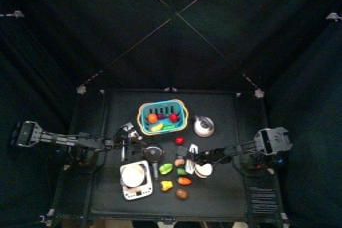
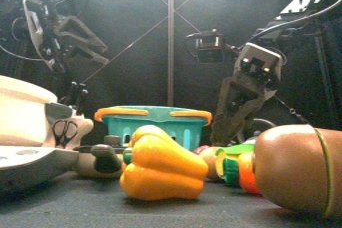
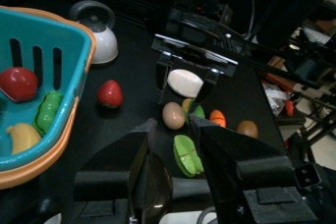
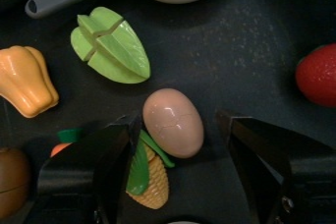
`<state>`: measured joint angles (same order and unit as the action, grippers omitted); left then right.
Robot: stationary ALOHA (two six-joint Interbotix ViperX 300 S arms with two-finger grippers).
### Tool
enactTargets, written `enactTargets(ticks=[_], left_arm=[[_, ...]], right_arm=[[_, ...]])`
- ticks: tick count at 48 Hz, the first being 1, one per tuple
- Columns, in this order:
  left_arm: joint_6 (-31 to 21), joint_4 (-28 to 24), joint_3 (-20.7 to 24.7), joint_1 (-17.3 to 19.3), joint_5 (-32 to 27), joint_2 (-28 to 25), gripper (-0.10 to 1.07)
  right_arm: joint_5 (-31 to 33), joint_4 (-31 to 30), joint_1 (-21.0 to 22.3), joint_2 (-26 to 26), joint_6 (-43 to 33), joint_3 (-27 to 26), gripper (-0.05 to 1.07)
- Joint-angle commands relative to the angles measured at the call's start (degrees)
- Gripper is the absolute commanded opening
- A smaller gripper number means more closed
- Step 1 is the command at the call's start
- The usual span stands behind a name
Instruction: Grab egg
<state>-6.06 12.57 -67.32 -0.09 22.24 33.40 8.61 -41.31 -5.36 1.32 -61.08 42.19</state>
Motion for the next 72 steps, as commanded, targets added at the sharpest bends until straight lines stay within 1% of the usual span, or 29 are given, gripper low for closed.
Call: enactTargets(ticks=[1, 8, 21, 27, 38, 56, 62, 68, 72], left_arm=[[0.1, -0.1, 0.7, 0.0, 0.5, 0.0, 0.74], [0.0, 0.0, 0.4, 0.1, 0.5, -0.1, 0.74], [0.0, 0.0, 0.1, 0.3, 0.5, -0.1, 0.74], [0.1, 0.0, -0.2, 0.4, 0.5, -0.1, 0.74], [0.0, 0.0, -0.4, 0.7, 0.5, -0.1, 0.74], [0.0, 0.0, -0.4, 0.8, 0.5, 0.0, 0.74], [-0.1, 0.0, -0.4, 0.8, 0.5, -0.1, 0.74], [-0.1, 0.0, -0.4, 0.8, 0.5, 0.0, 0.74], [-0.1, 0.0, -0.4, 0.8, 0.5, 0.0, 0.74]], right_arm=[[-0.5, 0.2, 0.4, -0.8, 0.0, -1.1, 0.94], [-0.5, -0.2, 0.3, -0.2, 0.0, -1.1, 0.94], [-0.4, -0.4, 0.4, 3.4, 0.1, -2.1, 0.94], [0.9, -1.1, 0.4, 4.7, 0.1, -2.9, 0.93], [2.7, -1.8, 0.5, 4.9, 0.1, -2.6, 0.92], [3.1, -2.7, 0.5, 4.7, 0.2, -2.2, 0.91], [3.5, -4.0, 0.3, 4.6, 0.1, -2.2, 0.85], [3.7, -3.9, 0.3, 4.3, 0.0, -2.5, 0.73], [3.9, -4.2, 0.3, 3.6, 0.1, -2.7, 0.67]])
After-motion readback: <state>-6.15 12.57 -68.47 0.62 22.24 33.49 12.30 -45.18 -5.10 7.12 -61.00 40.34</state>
